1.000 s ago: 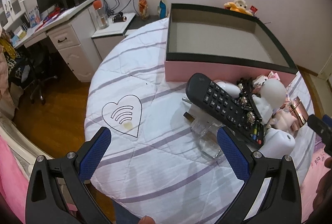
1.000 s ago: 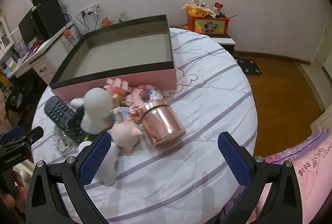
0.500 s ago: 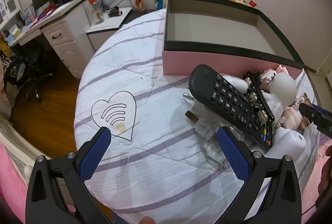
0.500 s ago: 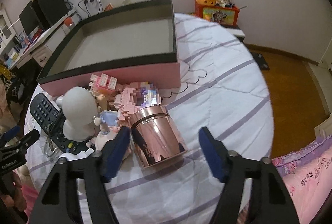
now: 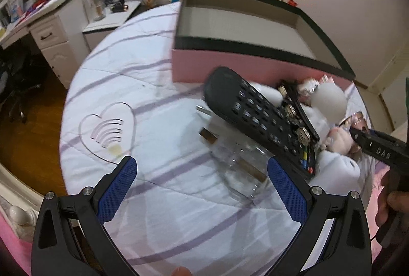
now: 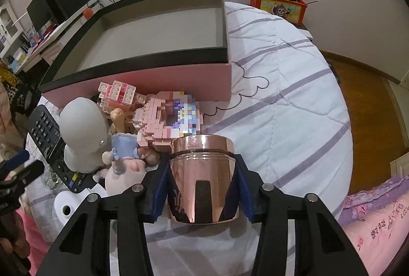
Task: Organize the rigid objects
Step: 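Grasp the glass bottle with the left tool while the right tool grasps the rose-gold canister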
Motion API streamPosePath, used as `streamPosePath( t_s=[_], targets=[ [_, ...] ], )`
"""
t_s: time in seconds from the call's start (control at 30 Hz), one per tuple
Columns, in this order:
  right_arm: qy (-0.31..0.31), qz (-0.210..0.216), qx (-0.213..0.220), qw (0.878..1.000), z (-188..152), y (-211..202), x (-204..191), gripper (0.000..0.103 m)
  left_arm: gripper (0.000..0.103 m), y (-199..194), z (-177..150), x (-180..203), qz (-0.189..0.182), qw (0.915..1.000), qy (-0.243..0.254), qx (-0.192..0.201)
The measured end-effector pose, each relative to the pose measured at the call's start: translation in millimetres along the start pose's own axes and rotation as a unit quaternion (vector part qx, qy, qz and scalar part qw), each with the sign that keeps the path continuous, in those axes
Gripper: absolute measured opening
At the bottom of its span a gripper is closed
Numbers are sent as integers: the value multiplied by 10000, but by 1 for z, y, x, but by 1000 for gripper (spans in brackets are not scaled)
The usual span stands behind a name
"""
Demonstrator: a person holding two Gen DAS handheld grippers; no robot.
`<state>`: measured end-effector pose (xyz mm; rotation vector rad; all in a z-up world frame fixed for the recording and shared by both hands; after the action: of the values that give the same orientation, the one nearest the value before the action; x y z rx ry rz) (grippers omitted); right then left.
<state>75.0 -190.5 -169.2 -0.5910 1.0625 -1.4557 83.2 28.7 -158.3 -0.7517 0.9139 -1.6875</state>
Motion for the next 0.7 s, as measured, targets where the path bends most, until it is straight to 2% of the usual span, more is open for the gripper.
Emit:
streamPosePath(
  t_s=[0.17,0.3,0.4,0.47,0.57,0.6,0.7],
  targets=[
    [151,65,19,9999,-6,-7,7,48,103,7,-2,9,-236,9997,22,-31],
    [181,75,35,9998,-8,-10,6,48,103,14,-5,18,-240,9994,163,-176],
    [208,83,51,9997,-8,-10,7,48,103,21,-2,14,-212,9998,42,-54],
    [236,100,55,9997,-6,-9,7,48,103,26,2,14,21,10000,48,49],
    [221,145,76,9996,-6,-11,8,48,101,27,0,17,170,9996,220,47],
    [219,143,84,9996,-6,-12,8,48,100,27,0,16,150,9996,210,68],
    [260,161,108,9995,-6,-14,9,48,84,19,-3,8,109,9997,131,193]
  ],
)
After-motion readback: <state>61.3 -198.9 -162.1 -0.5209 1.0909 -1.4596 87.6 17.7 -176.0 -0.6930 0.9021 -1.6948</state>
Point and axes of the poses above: each gripper's, at about its wrist camera, not at the fingertips, and y roughly the way its jaws point, x to its right, z to its top, the point moved 6 cm from there along y, roughly the way its jaws point, and after that the axes turned 8 degrees about y, right-handed, at the moved point
